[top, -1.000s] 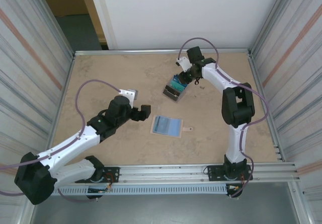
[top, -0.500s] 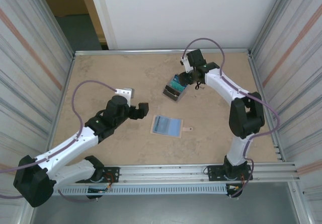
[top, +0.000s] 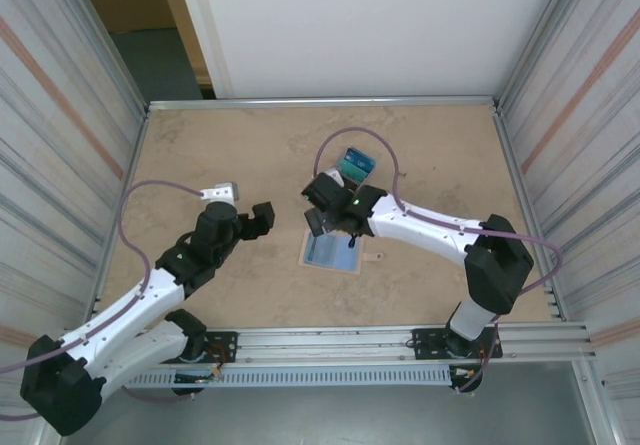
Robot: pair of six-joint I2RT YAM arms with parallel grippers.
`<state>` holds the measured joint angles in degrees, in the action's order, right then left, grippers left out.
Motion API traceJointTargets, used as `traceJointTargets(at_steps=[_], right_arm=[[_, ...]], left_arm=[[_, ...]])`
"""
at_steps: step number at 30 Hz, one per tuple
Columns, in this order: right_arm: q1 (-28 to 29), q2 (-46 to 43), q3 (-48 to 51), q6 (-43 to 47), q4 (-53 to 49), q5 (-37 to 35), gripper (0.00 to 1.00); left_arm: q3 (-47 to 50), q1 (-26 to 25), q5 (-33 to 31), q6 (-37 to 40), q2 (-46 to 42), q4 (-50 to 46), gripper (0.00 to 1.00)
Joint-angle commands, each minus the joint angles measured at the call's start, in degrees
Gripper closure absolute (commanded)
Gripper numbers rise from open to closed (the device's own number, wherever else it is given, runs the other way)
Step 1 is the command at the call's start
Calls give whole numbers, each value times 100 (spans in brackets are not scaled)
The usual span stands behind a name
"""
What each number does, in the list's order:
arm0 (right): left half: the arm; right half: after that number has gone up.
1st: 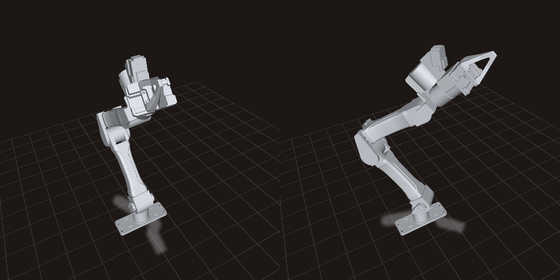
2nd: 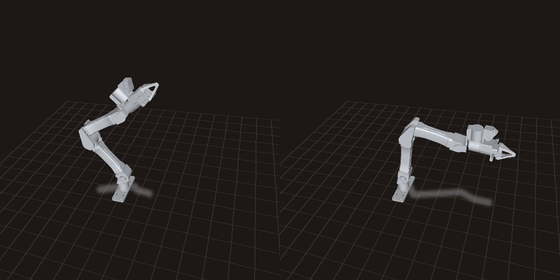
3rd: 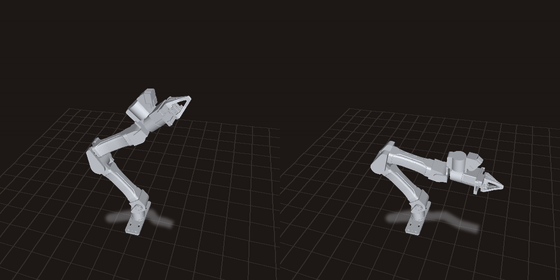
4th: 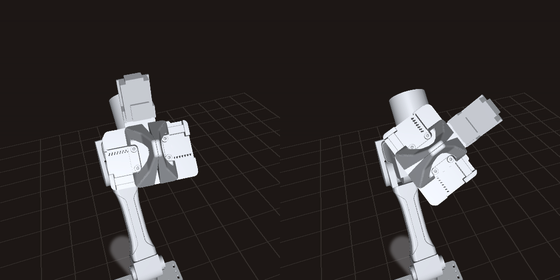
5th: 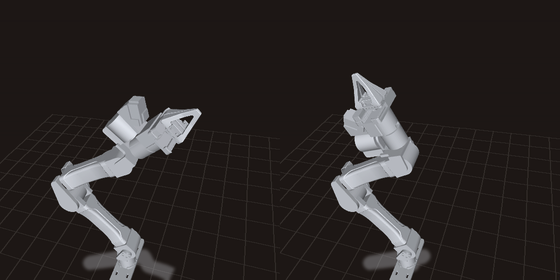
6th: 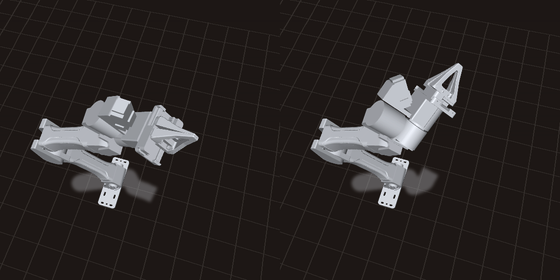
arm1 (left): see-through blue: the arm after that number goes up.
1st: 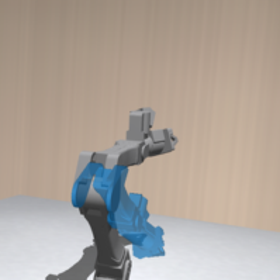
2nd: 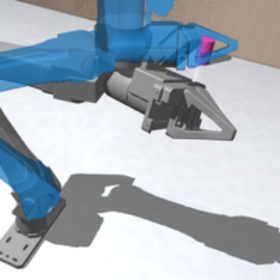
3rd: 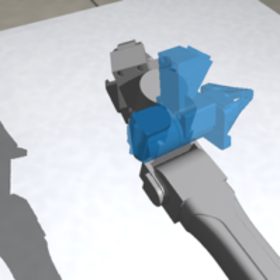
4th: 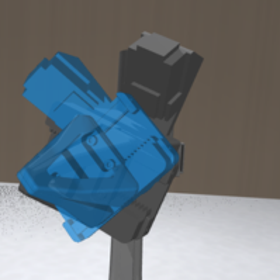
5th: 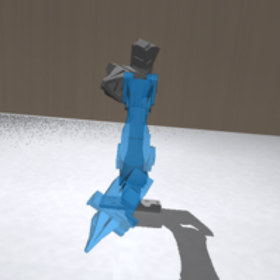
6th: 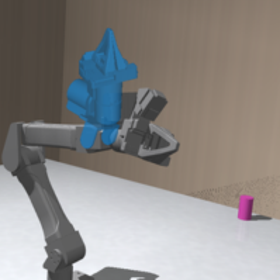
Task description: Take the credit cards out of the card holder
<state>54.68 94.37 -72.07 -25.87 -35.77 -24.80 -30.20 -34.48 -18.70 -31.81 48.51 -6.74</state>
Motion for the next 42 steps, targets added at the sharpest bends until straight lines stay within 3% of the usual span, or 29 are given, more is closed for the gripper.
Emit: traceJointTargets(at_steps=[1, 4, 7, 15, 22, 35, 42], right_arm=[[269, -22, -26, -1228, -593, -483, 6], [584, 125, -8, -1677, -725, -466, 14], [624, 348, -50, -1825, -617, 234, 25], [705, 960, -122, -2137, -198, 929, 35], [700, 1310, -162, -2166, -93, 1113, 46], [520, 1559, -53, -2168, 184, 1301, 49], [471, 1467, 255, -2230, 251, 1468, 64]], left_arm=[[191, 37, -462, -292, -282, -118, 1], [294, 31, -533, -278, -447, -131, 1], [321, 33, -584, -255, -501, -211, 1], [321, 45, -521, -317, -452, -347, 1], [322, 43, -434, -326, -423, -387, 1], [289, 46, -212, -384, -228, -333, 1], [243, 39, -213, -351, -196, -363, 1]])
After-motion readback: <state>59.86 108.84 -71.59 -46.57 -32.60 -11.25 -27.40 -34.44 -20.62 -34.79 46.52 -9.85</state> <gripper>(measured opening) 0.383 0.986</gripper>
